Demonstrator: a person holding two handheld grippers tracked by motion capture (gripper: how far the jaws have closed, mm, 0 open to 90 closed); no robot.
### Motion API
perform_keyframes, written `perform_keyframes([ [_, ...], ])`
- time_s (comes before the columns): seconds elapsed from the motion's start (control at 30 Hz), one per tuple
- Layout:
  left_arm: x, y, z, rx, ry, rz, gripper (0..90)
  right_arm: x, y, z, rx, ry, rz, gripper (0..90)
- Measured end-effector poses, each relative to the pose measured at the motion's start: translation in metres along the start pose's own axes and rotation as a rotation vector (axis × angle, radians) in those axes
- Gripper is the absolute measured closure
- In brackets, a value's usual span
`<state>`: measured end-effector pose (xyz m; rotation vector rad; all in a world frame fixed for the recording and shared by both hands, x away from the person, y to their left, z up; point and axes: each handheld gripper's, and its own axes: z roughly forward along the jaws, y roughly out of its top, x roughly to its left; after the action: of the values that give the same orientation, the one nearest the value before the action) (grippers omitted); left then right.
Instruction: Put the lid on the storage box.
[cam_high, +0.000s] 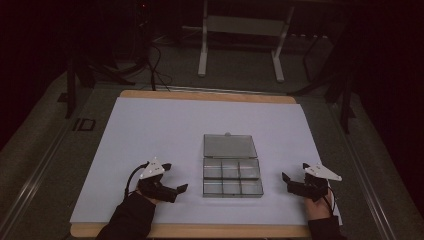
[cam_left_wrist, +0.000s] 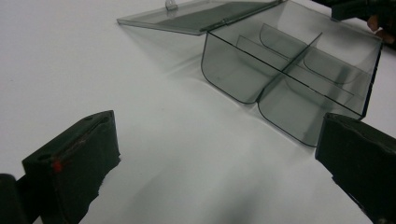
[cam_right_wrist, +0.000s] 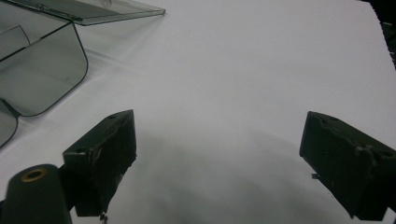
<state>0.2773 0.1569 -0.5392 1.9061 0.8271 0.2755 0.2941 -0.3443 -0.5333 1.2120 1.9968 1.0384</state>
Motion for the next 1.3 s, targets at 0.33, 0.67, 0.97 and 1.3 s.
perform_keyframes([
  [0.33,0.000,0.009,0.016,0.187,-0.075,-0.012,0.9,0.004,0.000,0.000,0.005,-0.008,-0.032,10.9],
  [0.67,-0.007,0.048,0.011,0.180,-0.106,-0.010,1.0,0.004,0.000,0.000,-0.003,-0.010,-0.033,10.9],
  [0.97,0.000,0.080,0.026,0.169,-0.061,-0.037,1.0,0.003,0.000,-0.001,-0.009,-0.001,-0.030,10.9],
  [1.3,0.005,0.102,0.049,0.167,-0.007,-0.064,1.0,0.004,0.000,-0.001,-0.013,-0.005,-0.041,10.9],
])
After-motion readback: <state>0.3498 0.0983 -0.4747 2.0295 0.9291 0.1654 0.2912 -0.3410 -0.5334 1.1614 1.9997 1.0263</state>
